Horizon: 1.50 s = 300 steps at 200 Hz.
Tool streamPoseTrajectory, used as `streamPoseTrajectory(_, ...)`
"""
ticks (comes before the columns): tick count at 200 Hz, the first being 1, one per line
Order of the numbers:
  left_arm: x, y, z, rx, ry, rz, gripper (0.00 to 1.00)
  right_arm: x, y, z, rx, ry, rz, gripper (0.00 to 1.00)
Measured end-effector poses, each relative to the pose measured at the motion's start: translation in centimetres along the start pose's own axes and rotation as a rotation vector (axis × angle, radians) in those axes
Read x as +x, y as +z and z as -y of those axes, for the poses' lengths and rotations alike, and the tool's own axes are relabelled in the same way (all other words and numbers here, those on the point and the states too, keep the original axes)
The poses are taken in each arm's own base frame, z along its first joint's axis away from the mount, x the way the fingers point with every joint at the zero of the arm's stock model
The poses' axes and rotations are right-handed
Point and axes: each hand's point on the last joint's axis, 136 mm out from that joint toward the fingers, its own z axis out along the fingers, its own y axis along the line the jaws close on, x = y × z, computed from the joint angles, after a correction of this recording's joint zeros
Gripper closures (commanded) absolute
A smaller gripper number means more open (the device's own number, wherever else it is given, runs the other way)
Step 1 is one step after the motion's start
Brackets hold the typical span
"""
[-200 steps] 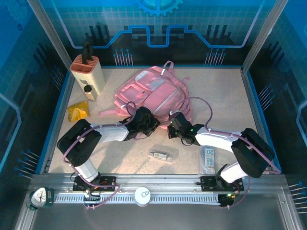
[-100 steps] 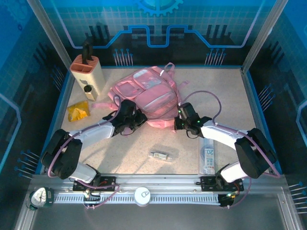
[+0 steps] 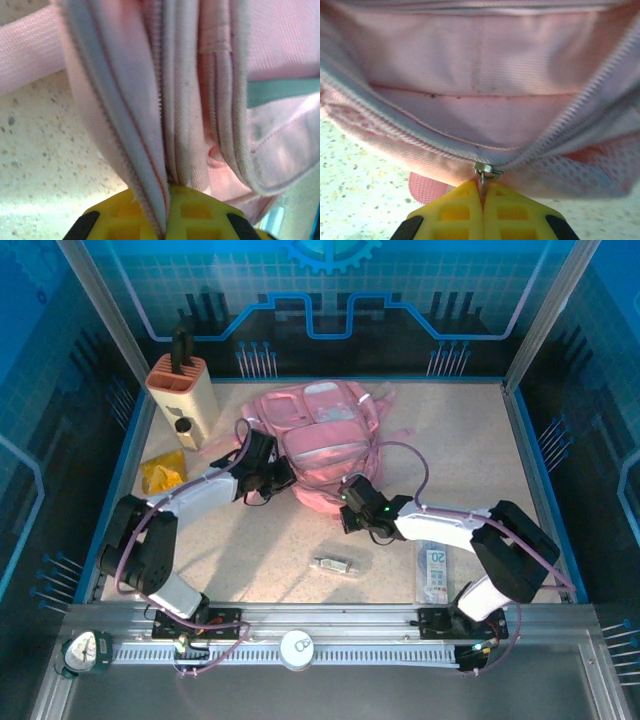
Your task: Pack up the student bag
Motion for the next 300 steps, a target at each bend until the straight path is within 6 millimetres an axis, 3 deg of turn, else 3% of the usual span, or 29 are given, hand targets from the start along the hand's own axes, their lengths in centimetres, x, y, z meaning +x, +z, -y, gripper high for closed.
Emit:
streamPoseTrajectory(10,-0.8,0.3,-0.2,-0.005,-0.001,0.004,0.86,-0.2,0.3,-0.6,-0.010,-0.002,-0.005,1.00)
streamPoseTrajectory(37,-2.5,-0.3,0.2,0.022,0.017,0.050,0.54,-1.0,0.2,-1.8,-0.050,-0.002,0.004,1.00)
streamPoseTrajectory(71,-2.5,-3.6,1.8,0.108,0.024,0.115,0.35,-1.0,0.1,-2.3,-0.075,-0.005,-0.002,1.00)
streamPoseTrajectory(102,0.7,-5.4,1.1,0.161,-0.062,0.121,0.25,-1.0,0.1,-2.6,-0.091,-0.002,-0.002,1.00)
streamPoseTrajectory(127,4.4,-4.4,0.3,0.153,-0.141,0.064,0.24,-1.1,0.1,-2.7,-0.095,0.002,0.001,1.00)
streamPoseTrajectory(147,6.5,-3.5,0.8,0.157,-0.186,0.040,0.24,-1.2,0.1,-2.7,-0.097,0.002,0.003,1.00)
streamPoseTrajectory(166,7.2,-2.0,1.5,0.163,-0.233,0.021,0.25,-1.2,0.1,-2.7,-0.097,0.002,0.003,1.00)
streamPoseTrajectory(192,6.9,0.8,0.9,0.120,-0.305,0.019,0.30,-1.2,0.1,-2.7,-0.097,0.002,0.003,1.00)
streamPoseTrajectory(223,6.5,3.0,1.1,0.089,-0.337,0.015,0.41,-1.1,0.1,-2.8,-0.098,-0.001,0.004,1.00)
streamPoseTrajectory(249,6.3,3.7,0.7,0.063,-0.343,0.022,0.60,-1.1,0.1,-2.8,-0.094,-0.003,0.005,1.00)
streamPoseTrajectory(276,6.2,3.8,0.2,0.049,-0.346,0.018,0.88,-1.0,0.1,-2.4,-0.071,-0.007,0.005,1.00)
streamPoseTrajectory(300,6.0,3.7,0.0,0.049,-0.323,0.007,1.00,-1.1,-0.1,-2.3,-0.047,-0.014,0.012,1.00)
